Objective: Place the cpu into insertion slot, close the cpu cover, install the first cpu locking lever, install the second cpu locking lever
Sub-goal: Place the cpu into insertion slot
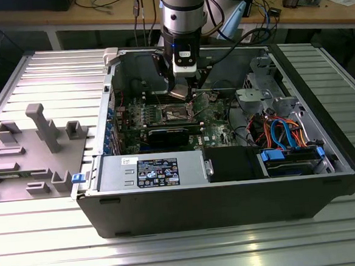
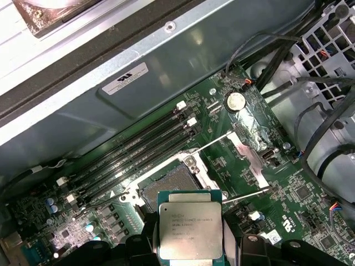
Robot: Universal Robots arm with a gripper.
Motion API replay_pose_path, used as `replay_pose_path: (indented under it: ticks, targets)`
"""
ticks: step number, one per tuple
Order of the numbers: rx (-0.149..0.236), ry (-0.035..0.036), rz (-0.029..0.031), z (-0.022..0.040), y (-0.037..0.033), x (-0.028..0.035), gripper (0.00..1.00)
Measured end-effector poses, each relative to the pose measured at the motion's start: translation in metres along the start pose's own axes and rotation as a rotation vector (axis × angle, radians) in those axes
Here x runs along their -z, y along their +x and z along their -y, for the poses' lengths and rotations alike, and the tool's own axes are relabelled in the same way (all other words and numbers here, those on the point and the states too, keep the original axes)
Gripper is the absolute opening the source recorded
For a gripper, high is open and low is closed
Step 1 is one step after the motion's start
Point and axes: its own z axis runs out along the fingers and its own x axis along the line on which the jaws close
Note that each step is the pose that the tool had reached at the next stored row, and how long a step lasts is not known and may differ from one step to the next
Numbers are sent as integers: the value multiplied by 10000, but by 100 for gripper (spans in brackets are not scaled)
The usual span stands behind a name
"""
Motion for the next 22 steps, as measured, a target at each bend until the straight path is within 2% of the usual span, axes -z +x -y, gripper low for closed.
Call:
replay_pose_path:
  ticks: [22]
  targets:
    - [-248, 8, 21, 1, 0, -8, 55]
